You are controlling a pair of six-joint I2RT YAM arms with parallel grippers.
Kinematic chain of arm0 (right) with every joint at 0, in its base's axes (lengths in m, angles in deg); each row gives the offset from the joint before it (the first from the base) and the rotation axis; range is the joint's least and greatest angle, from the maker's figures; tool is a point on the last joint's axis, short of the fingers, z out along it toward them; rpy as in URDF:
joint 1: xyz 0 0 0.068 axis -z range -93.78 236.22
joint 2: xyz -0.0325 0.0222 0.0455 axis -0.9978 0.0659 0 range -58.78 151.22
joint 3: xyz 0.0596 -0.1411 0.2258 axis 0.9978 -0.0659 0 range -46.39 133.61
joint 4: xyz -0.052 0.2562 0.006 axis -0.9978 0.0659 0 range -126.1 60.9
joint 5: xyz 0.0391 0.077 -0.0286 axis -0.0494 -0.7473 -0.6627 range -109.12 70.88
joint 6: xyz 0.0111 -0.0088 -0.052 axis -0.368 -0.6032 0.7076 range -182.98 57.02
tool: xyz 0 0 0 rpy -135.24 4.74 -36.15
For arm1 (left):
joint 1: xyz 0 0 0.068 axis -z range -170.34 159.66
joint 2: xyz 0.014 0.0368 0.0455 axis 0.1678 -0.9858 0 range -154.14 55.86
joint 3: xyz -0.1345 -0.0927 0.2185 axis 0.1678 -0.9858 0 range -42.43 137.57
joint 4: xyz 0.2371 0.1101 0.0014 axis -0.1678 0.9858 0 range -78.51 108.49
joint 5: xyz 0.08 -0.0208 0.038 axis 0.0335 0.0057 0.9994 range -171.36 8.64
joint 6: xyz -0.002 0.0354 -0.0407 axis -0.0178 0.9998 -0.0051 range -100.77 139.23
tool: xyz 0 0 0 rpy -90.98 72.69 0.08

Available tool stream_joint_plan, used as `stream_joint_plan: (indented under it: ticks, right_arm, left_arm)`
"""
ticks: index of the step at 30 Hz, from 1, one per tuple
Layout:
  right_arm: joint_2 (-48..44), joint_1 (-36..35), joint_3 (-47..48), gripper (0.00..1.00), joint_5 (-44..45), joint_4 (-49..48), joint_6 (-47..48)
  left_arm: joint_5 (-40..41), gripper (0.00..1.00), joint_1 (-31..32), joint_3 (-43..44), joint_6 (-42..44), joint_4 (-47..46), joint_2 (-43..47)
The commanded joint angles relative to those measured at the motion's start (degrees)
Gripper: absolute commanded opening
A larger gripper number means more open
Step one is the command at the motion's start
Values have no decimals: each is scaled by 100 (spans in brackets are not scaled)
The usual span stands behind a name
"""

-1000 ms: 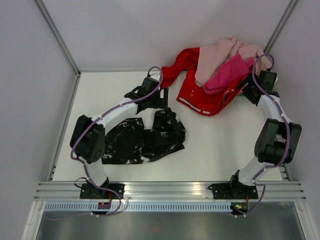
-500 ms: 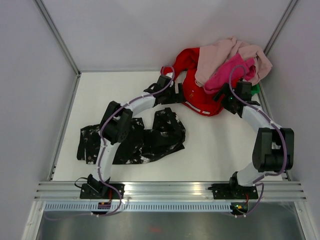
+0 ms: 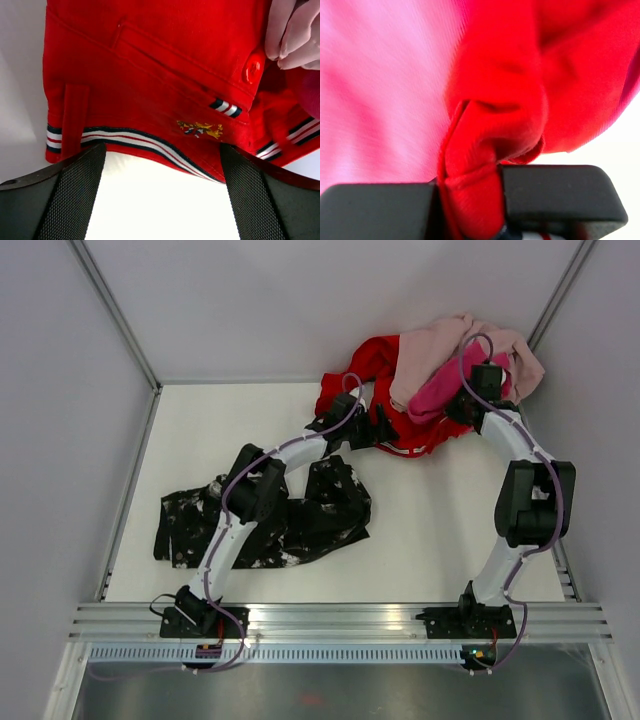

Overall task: Fold and stack the trousers
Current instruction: Move the trousers to the center of the board

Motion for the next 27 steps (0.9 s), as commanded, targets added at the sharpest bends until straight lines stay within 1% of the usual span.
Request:
stream_joint_plan:
  ticks: [1,2,4,5,6,7,8,9,11,12,14,15,17,18,21,23,24,26,27]
  right_arm:
    - [-81,314,914,0,500,-1303,-66]
    - [-46,532,1150,0,570,-1402,-136]
    - [278,753,1519,0,579,-1543,-303]
    - [462,954,2113,0,536,-1500,-295]
    - [916,1043,2510,0,413,-1386,-303]
    - [1173,1131,3367,0,316,-1107,-295]
    - [1411,1254,3759,0,202,-1000,-277]
    - [1796,1298,4119,0,53,-938,-225]
    - [2027,1351,4656,0,69,-1155,-154]
    - [2150,1352,4685,0,87,-1357,-93]
    - [2309,1343,4711,0,9,-1980,39]
    - [2536,1343,4764,0,-166,-2113,118]
    - [2826,1299,5052,0,-177,-2036,285]
    - [3072,1290,5037,0,-203,-2018,355]
    - [3406,1273,4862,0,-142,-2018,338]
    - [3618,1211,4878,0,-185,-1948,364]
    - [3828,1167,4887,0,-212,-1930,408]
    - [4005,993,4940,0,-177,-1843,539]
    - [4154,930,4966,0,-46,-1799,767]
  left_arm:
    - [-237,99,20,261,-657,-796,0]
    - [-228,99,20,252,-675,-884,79]
    - [-115,99,29,278,-719,-1034,167]
    - [-97,99,29,287,-728,-1078,237]
    - [-88,97,29,304,-737,-1209,273]
    - [-105,96,29,304,-763,-1288,308]
    - [-114,95,29,322,-790,-1359,369]
    - [-114,92,38,348,-807,-1429,378]
    - [-18,89,64,444,-869,-1605,378]
    - [9,85,73,680,-869,-1614,274]
    - [97,83,108,1049,-913,-1518,81]
    - [140,79,143,1486,-939,-1457,-173]
    - [219,77,187,1902,-1070,-1299,-429]
    - [255,74,239,2165,-1158,-1298,-622]
    - [369,70,388,2352,-1256,-1456,-746]
    - [501,67,485,2413,-1133,-1482,-773]
    - [667,63,573,2431,-1080,-1456,-764]
    - [860,59,653,2423,-992,-1421,-790]
    - [949,53,714,2423,-1009,-1369,-817]
